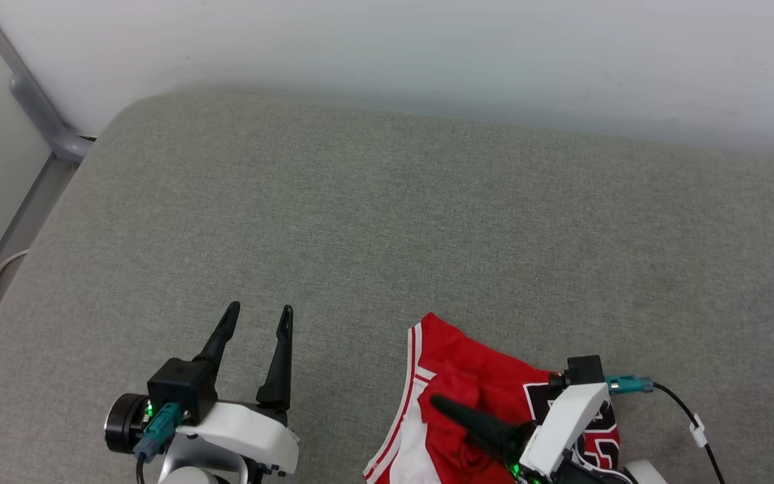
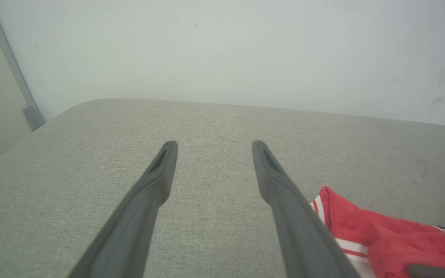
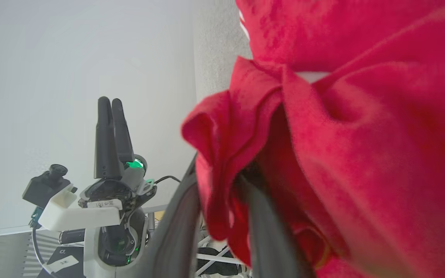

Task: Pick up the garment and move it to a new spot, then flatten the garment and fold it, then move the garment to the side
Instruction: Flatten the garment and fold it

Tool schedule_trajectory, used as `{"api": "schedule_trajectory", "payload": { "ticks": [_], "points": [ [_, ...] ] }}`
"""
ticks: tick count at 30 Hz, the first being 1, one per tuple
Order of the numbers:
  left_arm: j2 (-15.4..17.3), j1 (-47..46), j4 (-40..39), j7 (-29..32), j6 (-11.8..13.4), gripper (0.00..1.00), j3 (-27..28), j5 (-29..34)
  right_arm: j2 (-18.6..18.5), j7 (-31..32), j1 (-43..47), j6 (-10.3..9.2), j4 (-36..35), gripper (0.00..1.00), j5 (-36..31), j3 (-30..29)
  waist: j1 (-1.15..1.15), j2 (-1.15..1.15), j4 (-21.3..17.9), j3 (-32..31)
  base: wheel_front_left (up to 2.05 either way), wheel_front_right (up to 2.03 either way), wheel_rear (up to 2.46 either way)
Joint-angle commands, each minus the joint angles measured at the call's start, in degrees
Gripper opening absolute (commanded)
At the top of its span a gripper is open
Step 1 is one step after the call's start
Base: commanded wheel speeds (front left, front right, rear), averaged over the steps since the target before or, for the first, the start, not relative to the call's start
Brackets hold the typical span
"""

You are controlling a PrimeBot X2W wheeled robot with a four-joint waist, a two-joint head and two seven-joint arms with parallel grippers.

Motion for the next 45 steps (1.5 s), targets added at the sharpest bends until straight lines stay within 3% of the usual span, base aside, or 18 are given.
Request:
{"api": "schedule_trajectory", "payload": {
  "ticks": [1,6,11,17,22,28,32,37,45],
  "points": [
    [-0.1,-0.5,0.3,-0.3,-0.2,1.00,0.2,0.0,0.0,-0.6,-0.9,-0.01,0.2,1.00,-0.2,0.1,0.00,0.00,-0.1,0.0,0.00,0.00,0.00],
    [-0.6,-0.3,1.3,-0.5,-0.8,1.00,0.8,0.4,-0.3,-3.6,-1.5,-0.01,-1.7,1.00,-0.6,0.9,0.00,0.00,-0.9,-0.8,0.00,0.00,0.00],
    [-0.6,0.2,1.9,-0.6,-1.1,1.00,1.2,0.7,-2.8,-7.9,-2.1,-0.02,-5.2,1.00,-4.5,1.4,0.00,0.00,-1.9,-2.2,0.00,0.00,0.00],
    [-0.1,1.6,2.5,-0.7,-0.6,1.00,1.6,1.3,-7.8,-19.5,-2.8,-0.02,-5.1,1.00,-18.6,-1.1,0.00,0.00,-3.6,-4.4,0.00,0.00,0.00],
    [0.7,2.8,2.7,-0.7,0.3,1.00,1.9,1.9,-10.4,-27.6,-0.8,-0.02,-4.2,1.00,-32.8,-8.2,0.00,0.00,-5.4,-6.0,0.00,0.00,0.00],
    [1.5,3.7,2.3,-0.7,1.3,1.00,3.2,2.3,-9.3,-31.5,3.3,-0.02,-10.1,1.00,-49.2,-20.2,0.00,0.00,-7.8,-7.0,0.00,0.00,0.00],
    [1.9,4.2,2.1,-0.6,1.8,1.00,3.8,2.9,-6.6,-31.8,6.8,-0.02,-17.2,1.00,-58.0,-26.1,0.00,0.00,-9.1,-7.4,0.00,0.00,0.00],
    [2.1,5.1,2.3,-0.6,1.9,1.00,5.2,3.1,-4.1,-30.3,12.4,-0.02,-26.3,1.00,-66.4,-27.6,0.00,0.00,-10.5,-8.3,0.00,0.00,0.00],
    [1.5,7.4,2.8,-0.6,1.4,1.00,6.2,3.9,-2.1,-27.4,19.6,-0.02,-33.6,1.00,-70.0,-25.4,0.00,0.00,-12.0,-9.3,0.00,0.00,0.00]
  ]
}}
